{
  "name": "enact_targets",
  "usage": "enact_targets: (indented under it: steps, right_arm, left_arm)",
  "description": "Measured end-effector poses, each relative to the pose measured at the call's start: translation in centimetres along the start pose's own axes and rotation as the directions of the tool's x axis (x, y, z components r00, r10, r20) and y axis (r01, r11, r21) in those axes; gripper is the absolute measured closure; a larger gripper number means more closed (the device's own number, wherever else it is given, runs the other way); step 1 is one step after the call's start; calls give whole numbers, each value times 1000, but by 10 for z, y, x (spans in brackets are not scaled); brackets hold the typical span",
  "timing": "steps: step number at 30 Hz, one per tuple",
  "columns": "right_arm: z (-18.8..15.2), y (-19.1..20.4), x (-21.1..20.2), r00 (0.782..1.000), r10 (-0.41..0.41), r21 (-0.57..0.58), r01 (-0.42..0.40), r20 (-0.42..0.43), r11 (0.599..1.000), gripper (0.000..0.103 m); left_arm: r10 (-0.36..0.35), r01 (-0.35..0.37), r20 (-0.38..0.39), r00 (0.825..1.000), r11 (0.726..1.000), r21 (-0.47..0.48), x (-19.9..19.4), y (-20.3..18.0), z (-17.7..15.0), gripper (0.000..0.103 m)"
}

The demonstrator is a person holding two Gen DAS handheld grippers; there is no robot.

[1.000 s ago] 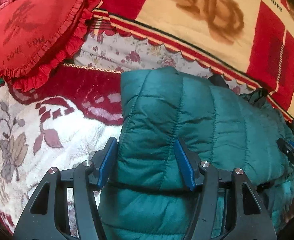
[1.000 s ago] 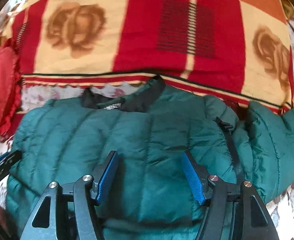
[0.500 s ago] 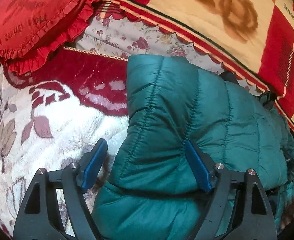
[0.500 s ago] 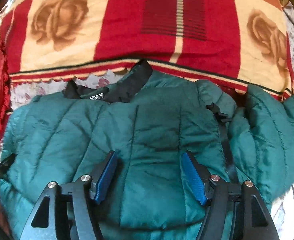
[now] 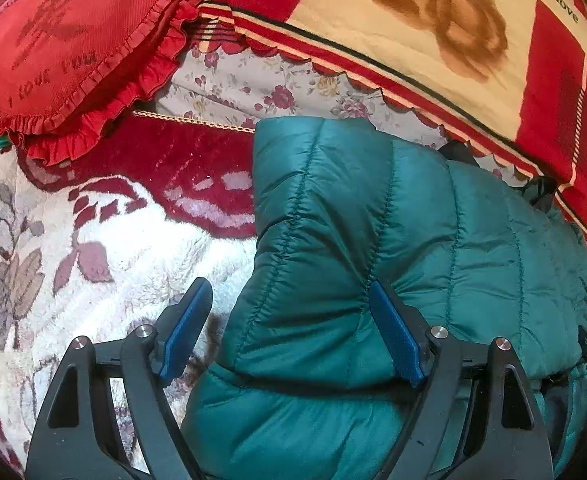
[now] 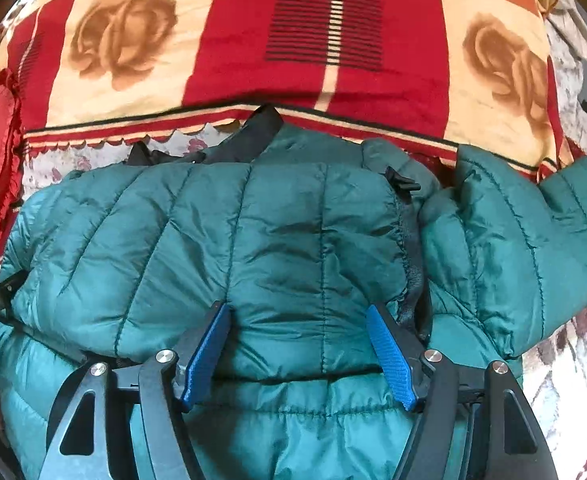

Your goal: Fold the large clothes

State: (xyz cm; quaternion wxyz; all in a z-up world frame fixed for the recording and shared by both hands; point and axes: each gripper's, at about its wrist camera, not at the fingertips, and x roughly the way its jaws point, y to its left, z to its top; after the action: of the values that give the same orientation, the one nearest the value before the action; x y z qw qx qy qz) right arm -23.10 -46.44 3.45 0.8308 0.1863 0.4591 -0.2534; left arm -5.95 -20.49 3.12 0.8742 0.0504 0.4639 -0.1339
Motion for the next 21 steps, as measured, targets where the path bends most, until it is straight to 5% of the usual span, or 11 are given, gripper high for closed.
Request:
enact_targets:
  steps: [7,12,21]
  right_arm:
    - [-5,-9,-31,998,65,49,-66,17,997,35]
    - [4,-10,-54,996,27,24,-29,79,999,33]
    - [6,-17,-16,999,-41,15,41,7,999,33]
  left_arm:
    - [-40,40,26,999,999,1,-23,5,2,21]
    - [-99,99,69,993,995,9,-49,-6,10,21]
    - [-90,88,9,996,987,136,-29,-50,2,21]
